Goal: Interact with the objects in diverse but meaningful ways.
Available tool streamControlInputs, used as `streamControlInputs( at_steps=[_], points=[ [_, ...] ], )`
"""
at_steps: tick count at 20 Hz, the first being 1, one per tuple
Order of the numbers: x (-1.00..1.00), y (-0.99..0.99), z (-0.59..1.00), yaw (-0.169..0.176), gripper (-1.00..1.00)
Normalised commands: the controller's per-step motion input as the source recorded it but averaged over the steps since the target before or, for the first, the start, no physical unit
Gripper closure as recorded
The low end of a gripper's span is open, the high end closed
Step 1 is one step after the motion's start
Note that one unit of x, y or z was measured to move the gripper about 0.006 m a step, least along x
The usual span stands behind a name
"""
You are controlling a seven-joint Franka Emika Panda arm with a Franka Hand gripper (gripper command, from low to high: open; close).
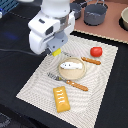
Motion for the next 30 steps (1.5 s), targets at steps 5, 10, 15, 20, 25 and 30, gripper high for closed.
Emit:
streamControlInputs(
  at_steps=[5,10,15,20,25,30],
  points=[
    [-0.18,0.00,-0.44,0.000,1.00],
    [-0.16,0.00,-0.24,0.000,-1.00],
    [-0.22,0.00,-0.12,0.000,-1.00],
    [-0.41,-0.04,0.50,0.000,-1.00],
    [-0.34,-0.03,0.99,0.000,-1.00],
    [-0.04,-0.18,1.00,-0.001,-1.00]
  ],
)
